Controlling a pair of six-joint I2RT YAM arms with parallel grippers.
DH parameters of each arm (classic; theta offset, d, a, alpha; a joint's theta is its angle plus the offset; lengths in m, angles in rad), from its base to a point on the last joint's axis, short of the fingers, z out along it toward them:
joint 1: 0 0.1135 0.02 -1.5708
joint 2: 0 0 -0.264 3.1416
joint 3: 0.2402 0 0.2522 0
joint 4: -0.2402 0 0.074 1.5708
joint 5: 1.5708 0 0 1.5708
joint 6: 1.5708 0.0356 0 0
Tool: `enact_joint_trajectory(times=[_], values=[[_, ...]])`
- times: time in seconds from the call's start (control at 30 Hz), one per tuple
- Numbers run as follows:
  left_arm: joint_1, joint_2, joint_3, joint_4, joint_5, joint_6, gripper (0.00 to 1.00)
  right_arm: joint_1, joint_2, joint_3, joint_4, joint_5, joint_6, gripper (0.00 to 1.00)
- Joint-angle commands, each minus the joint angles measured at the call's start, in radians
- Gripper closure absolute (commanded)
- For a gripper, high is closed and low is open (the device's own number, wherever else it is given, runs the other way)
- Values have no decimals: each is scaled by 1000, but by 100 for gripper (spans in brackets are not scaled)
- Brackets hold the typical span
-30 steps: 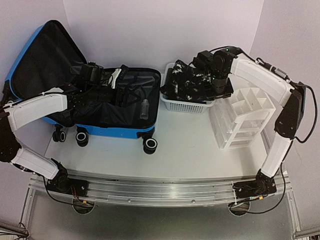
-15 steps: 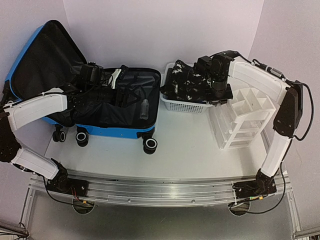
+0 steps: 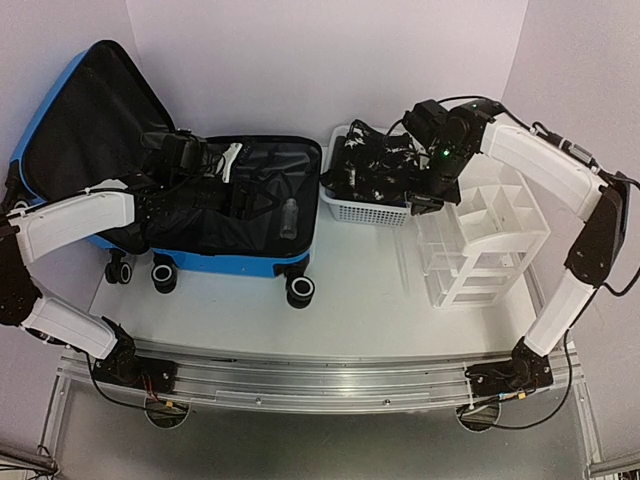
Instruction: Open, take out, and arrange the luggage
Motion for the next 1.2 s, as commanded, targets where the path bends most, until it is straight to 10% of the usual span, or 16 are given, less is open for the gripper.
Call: enact_joint_trajectory(times=[0.0, 0.37, 0.73, 0.93, 1.17], values=[[5, -35, 1, 43, 6, 0, 17, 11, 24, 20, 84, -116, 8, 93], [5, -31, 1, 45, -6, 10, 17, 30, 121, 102, 203, -309, -81, 72], [27, 9, 39, -42, -95, -26, 19, 29, 39, 129, 181, -118, -84, 58], [22, 192, 193, -122, -136, -95, 16, 28, -6, 144, 146, 15, -123, 34], [-21, 524, 472, -348, -279, -170, 10, 28, -54, 130, 140, 101, -177, 32]])
